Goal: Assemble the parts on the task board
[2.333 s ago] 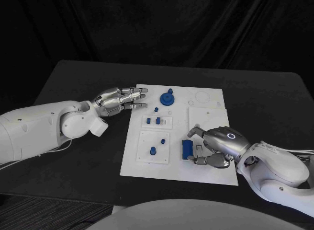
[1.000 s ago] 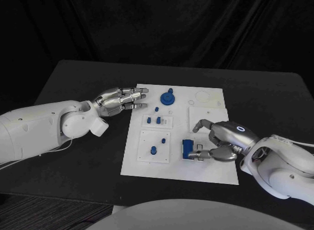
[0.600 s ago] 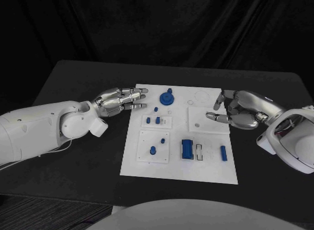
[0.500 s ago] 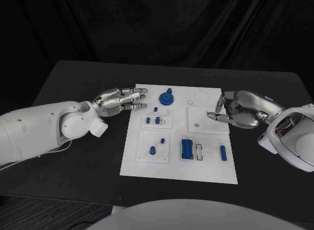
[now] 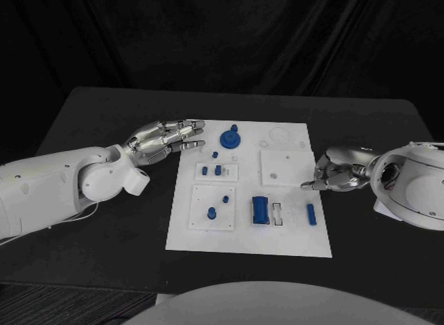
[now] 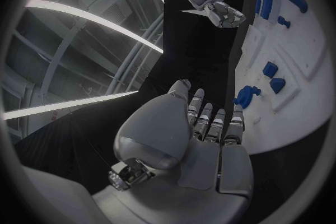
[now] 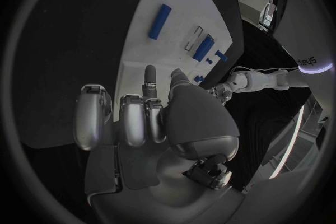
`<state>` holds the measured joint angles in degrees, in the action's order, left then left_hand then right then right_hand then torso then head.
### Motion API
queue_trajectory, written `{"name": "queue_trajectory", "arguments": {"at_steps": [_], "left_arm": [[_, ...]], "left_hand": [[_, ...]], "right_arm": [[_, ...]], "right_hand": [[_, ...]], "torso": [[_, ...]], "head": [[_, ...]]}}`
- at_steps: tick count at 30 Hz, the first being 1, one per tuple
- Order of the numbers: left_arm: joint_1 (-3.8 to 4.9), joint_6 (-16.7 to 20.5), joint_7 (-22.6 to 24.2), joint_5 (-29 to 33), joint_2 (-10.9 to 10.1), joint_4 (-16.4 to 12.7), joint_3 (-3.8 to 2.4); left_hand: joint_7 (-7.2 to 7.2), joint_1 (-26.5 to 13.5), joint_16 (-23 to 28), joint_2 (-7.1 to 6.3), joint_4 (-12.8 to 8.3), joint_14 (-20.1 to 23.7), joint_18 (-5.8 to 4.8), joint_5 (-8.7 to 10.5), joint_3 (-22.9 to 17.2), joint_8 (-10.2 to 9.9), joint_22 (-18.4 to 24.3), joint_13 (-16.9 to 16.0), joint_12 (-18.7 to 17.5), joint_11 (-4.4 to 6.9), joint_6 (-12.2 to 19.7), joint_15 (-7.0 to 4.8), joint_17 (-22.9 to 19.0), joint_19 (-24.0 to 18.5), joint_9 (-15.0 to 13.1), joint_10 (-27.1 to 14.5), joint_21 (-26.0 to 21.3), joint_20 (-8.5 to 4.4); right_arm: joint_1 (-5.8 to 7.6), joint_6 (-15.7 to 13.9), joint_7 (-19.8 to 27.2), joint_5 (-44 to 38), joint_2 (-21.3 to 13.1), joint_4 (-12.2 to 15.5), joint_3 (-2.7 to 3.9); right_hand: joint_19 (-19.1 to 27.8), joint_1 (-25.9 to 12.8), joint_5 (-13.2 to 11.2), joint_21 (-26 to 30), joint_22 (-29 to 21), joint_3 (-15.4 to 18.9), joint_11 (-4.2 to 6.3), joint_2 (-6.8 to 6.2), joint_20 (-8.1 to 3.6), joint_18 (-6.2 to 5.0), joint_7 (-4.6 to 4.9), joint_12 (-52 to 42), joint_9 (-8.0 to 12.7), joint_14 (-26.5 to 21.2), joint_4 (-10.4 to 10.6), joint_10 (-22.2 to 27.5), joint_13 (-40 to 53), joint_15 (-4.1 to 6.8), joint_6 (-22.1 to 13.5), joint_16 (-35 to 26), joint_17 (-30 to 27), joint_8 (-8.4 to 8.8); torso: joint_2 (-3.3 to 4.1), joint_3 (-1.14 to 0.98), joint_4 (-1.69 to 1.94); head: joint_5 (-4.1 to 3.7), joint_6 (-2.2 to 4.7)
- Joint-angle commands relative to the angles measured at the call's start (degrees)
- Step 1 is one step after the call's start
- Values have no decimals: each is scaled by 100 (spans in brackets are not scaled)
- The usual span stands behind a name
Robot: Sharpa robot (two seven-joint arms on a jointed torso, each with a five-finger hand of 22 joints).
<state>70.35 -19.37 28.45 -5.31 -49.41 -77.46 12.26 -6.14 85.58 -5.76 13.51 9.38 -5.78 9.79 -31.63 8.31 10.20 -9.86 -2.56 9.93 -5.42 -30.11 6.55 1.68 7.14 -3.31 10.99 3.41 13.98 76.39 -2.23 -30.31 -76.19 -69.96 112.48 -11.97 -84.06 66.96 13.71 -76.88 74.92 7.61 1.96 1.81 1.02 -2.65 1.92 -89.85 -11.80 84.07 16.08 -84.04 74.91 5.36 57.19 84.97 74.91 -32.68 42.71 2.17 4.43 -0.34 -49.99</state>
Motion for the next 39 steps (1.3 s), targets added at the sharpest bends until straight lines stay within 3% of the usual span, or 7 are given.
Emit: {"name": "queue_trajectory", "arguments": {"at_steps": [1, 8, 16, 23, 26, 33, 39], "left_arm": [[-9, 214, 566, 5, 0, -22, -5], [-10, 295, 698, 5, 9, -22, -5], [-12, 399, 767, 4, 17, 13, -5], [-16, 322, 643, 4, 26, 71, -5], [-20, 247, 538, 4, 50, 131, -5], [-34, 166, 435, 4, 71, 182, -5], [-47, 135, 396, 4, 71, 203, -5]], "left_hand": [[11, 67, -38, -29, 4, -40, 75, -128, -51, 24, 21, -12, 46, 17, -84, -27, 9, -11, -9, 74, 27, -68], [17, 60, -24, -46, 27, -27, 75, -205, -57, 30, 69, -15, 49, 26, -129, -62, 5, -50, -11, 96, 8, -130], [36, 68, 95, -113, 69, 94, 5, -261, -73, 28, 231, -15, 38, 53, -210, -165, -28, -204, -12, 124, -72, -345], [35, 65, 99, -121, 93, 94, -17, -188, -77, -2, 169, -6, 1, 53, -161, -139, -26, -141, -5, 82, -38, -334], [30, 48, 103, -118, 141, 92, -13, -78, -77, -45, 110, 7, -56, 46, -81, -83, -25, -53, 0, 7, 10, -269], [30, 47, 91, -118, 152, 75, -8, -66, -79, -48, 91, 6, -58, 47, -79, -66, -20, -19, -1, 4, 29, -247], [28, 46, 84, -116, 160, 65, -6, -47, -80, -55, 88, 6, -62, 46, -65, -54, -18, -7, 0, 0, 35, -232]], "right_arm": [[7, 538, -461, -74, 10, -15, 0], [-8, 649, -517, -78, 31, -64, -1], [-111, 690, -535, -36, 56, -97, -1], [-214, 717, -539, -18, 61, -16, -1], [-258, 738, -542, -15, 64, 5, -1], [-375, 728, -544, -14, 69, 42, -1], [-473, 658, -543, -13, 116, 46, -1]], "right_hand": [[-90, -62, -10, 8, 1096, -25, 21, 34, -46, -44, -15, -15, 17, 402, -13, -596, 1509, 53, 168, -31, 461, 184], [-97, -126, 228, 8, 1099, -52, 49, 50, -73, -42, -40, -15, 1, 402, -20, -596, 1509, 78, 415, -36, 445, 505], [-95, -166, 251, 15, 1097, -48, 44, 54, -71, -43, -32, -15, -1, 400, -3, -596, 1509, 72, 416, -43, 430, 578], [-90, -183, 251, 34, 1091, -45, 29, 27, -60, -45, -9, -15, -2, 393, -19, -596, 1509, 52, 378, -62, 394, 709], [-92, -166, 144, 33, 1093, -46, 22, -6, -50, -44, -5, -15, -26, 393, -53, -596, 1509, 44, 419, -63, 391, 777], [-94, -212, -133, 36, 1093, -41, 26, -19, -43, -45, -12, -15, -93, 393, -59, -596, 1509, 43, 524, -64, 385, 886], [-92, -24, -124, 47, 1091, -105, 42, -60, -50, -48, -26, -15, -176, 385, -229, -596, 1509, 51, 575, -84, 345, 959]], "torso": [[7, -12, 18], [-16, -13, 1], [-13, -20, 1], [-16, -14, 7], [-15, -16, 2], [-12, -16, 7], [-11, -13, 4]], "head": [[-26, -1], [-27, -1], [-31, -1], [-33, -1], [-42, -1], [-40, -1], [-35, -1]]}}
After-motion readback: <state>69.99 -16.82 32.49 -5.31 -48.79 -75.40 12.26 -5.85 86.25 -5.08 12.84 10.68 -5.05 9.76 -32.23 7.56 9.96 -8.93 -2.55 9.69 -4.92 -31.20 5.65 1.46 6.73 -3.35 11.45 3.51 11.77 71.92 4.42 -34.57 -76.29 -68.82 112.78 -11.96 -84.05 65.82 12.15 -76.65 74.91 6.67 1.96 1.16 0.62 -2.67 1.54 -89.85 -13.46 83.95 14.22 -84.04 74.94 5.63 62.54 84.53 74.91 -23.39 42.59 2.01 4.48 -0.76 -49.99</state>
